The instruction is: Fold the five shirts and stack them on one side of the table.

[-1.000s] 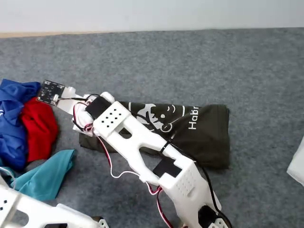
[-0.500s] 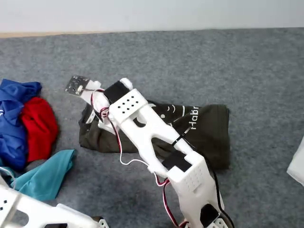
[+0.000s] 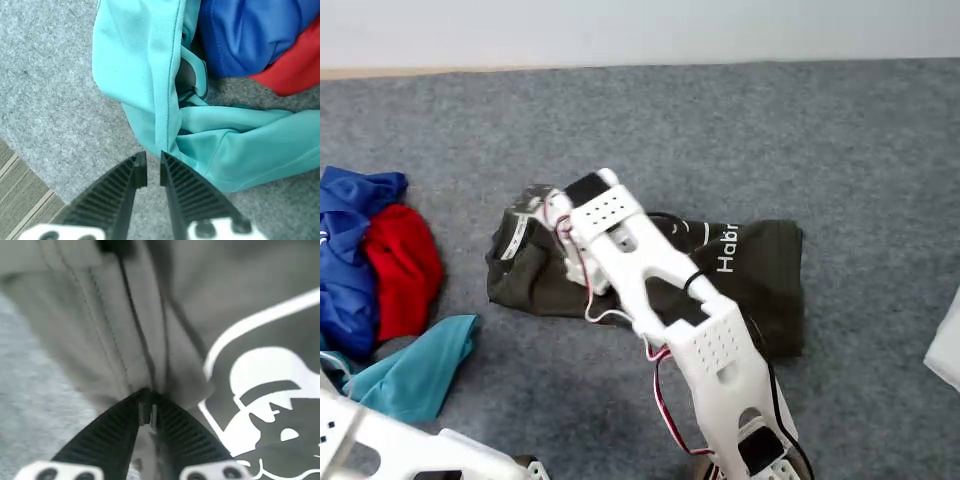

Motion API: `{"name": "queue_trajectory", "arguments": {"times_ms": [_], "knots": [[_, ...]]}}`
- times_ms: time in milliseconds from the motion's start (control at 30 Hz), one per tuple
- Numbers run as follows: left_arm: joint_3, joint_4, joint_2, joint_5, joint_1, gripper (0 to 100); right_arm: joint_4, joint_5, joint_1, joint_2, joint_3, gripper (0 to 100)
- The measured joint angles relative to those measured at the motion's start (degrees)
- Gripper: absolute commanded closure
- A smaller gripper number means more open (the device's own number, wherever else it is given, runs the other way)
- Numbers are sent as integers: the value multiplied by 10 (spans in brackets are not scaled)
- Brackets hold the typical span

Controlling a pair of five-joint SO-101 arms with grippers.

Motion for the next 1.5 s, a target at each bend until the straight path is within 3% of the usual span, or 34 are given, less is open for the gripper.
{"name": "queue_trajectory", "arguments": {"times_ms": [467,800,1100,1500], "knots": [[0,0,0,0,0,942,0,0,-24,-113,0,989],[0,0,0,0,0,942,59,-18,-11,-236,0,989],[0,1,0,0,0,942,60,-68,114,-364,48,989],[-3,71,0,0,85,942,55,-119,323,-535,287,989]]}}
